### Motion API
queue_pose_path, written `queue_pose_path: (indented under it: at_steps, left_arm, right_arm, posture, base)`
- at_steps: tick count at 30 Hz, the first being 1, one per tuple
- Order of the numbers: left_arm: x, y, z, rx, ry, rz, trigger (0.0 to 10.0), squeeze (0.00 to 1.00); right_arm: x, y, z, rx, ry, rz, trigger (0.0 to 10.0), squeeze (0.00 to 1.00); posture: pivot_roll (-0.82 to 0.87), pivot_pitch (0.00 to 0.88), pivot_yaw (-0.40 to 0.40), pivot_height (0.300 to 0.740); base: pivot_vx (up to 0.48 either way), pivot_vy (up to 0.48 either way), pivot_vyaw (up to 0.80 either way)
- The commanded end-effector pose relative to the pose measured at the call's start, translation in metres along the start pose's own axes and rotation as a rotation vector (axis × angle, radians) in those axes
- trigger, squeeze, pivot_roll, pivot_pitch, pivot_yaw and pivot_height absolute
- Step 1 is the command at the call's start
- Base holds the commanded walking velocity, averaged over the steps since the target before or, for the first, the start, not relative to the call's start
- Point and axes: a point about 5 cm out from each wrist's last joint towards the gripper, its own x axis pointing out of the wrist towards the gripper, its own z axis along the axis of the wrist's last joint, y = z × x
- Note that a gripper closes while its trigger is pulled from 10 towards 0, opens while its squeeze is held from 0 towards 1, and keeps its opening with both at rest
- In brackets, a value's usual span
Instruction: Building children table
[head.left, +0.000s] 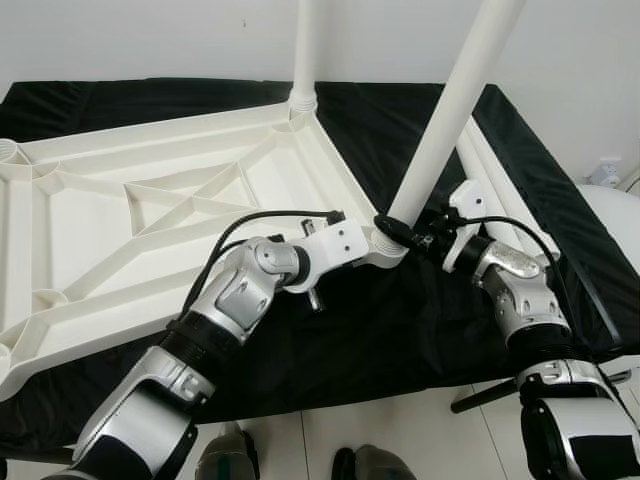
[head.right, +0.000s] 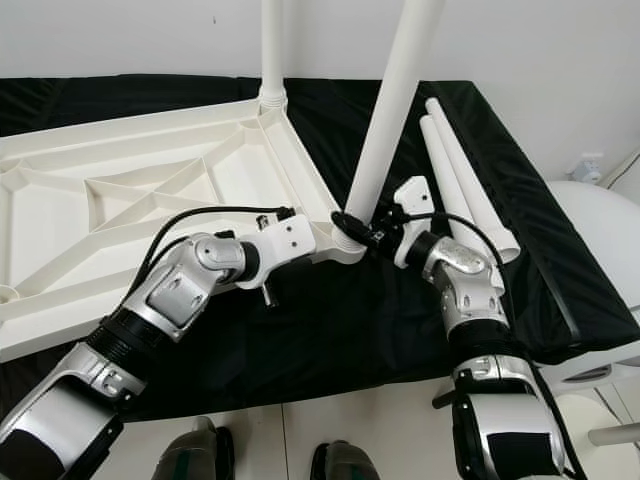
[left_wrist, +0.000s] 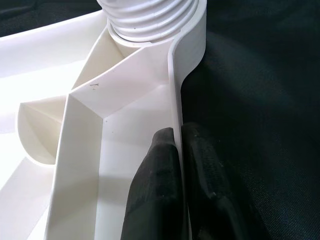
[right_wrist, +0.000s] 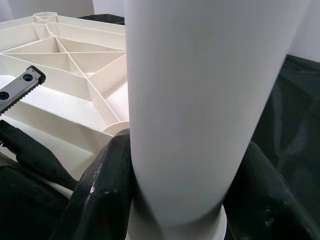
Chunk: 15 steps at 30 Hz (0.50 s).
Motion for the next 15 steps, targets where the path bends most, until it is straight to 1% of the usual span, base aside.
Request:
queue_pose_path:
  at_steps: [1, 3, 7, 9, 13, 15]
  left_arm:
    - [0.001, -0.001, 0.008, 0.037, -0.027, -0.001, 10.0, 0.00]
    - [0.002, -0.001, 0.009, 0.038, -0.028, -0.003, 10.0, 0.00]
    - [0.002, -0.002, 0.009, 0.039, -0.028, -0.004, 10.0, 0.00]
    - [0.002, -0.002, 0.009, 0.039, -0.029, -0.005, 10.0, 0.00]
    - [0.003, -0.003, 0.009, 0.039, -0.029, -0.008, 10.0, 0.00]
    - [0.003, -0.004, 0.009, 0.041, -0.030, -0.012, 10.0, 0.00]
  right_arm:
    - [-0.001, 0.002, -0.007, 0.028, 0.018, 0.000, 10.0, 0.00]
    - [-0.001, 0.004, -0.008, 0.046, 0.012, -0.003, 10.0, 0.00]
    - [-0.001, 0.009, -0.009, 0.049, 0.001, -0.008, 10.0, 0.00]
    - [0.003, 0.015, -0.010, 0.063, -0.021, -0.049, 10.0, 0.00]
    - [0.005, 0.017, -0.009, 0.066, -0.032, -0.065, 10.0, 0.00]
    - [0.010, 0.021, -0.007, 0.069, -0.057, -0.104, 10.0, 0.00]
  posture:
    - [0.00, 0.038, -0.029, 0.740]
    - [0.00, 0.037, -0.030, 0.740]
    - [0.00, 0.035, -0.031, 0.740]
    - [-0.01, 0.034, -0.031, 0.740]
    - [-0.01, 0.034, -0.030, 0.740]
    - [-0.01, 0.032, -0.029, 0.740]
  base:
    - [0.000, 0.000, 0.00]
    - [0.000, 0.000, 0.00]
    - [0.000, 0.000, 0.00]
    - [0.000, 0.000, 0.00]
    - [0.000, 0.000, 0.00]
    - [0.000, 0.000, 0.00]
